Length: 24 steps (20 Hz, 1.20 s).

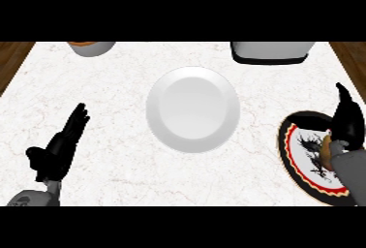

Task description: Pick the pear from the plate and place it in the plate

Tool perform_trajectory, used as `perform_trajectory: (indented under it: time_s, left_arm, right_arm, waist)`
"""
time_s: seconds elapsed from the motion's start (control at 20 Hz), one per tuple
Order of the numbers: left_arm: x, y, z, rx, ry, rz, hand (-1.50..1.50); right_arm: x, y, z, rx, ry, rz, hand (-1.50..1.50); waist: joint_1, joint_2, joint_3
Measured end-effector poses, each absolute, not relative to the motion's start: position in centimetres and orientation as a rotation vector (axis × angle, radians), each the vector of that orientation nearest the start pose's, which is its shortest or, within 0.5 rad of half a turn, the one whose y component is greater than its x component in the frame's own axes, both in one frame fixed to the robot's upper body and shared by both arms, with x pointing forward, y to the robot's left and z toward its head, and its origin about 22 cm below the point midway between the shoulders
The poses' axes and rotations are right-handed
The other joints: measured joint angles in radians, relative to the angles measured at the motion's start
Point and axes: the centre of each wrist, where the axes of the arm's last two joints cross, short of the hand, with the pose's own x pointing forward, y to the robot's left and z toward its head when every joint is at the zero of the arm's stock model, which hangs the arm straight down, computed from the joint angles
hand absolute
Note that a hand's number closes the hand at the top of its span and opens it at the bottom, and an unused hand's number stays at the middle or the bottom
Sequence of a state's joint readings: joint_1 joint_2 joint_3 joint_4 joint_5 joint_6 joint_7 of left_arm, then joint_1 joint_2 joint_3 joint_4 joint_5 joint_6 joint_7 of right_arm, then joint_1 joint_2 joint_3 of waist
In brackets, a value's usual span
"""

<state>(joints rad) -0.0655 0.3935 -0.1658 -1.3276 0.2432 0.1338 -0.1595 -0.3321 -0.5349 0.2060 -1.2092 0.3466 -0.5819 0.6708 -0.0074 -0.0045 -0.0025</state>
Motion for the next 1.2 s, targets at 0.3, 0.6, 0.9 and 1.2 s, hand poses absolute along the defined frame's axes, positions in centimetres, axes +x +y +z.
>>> perform_trajectory:
  time_s: [0.3, 0.6, 0.9, 1.2]
  left_arm:
    - [24.8, 30.6, -2.0, 0.166, -1.517, -0.145, 0.0]
    - [25.3, 30.2, -2.2, 0.154, -1.514, -0.133, 0.0]
    - [25.4, 30.0, -2.0, 0.155, -1.517, -0.136, 0.0]
    - [25.2, 29.6, -1.9, 0.153, -1.516, -0.145, 0.0]
  right_arm:
    - [31.8, -32.0, 7.1, -1.03, -0.783, 0.258, -1.5]
    - [32.2, -31.9, 9.1, -0.943, -0.601, 0.374, -1.5]
    - [31.6, -32.6, 9.0, -0.898, -0.499, 0.409, -1.5]
    - [31.5, -33.5, 8.6, -0.88, -0.405, 0.449, -1.5]
  waist:
    - [0.002, -0.001, 0.0]
    - [0.004, 0.002, 0.0]
    - [0.006, 0.003, 0.002]
    - [0.01, 0.003, 0.002]
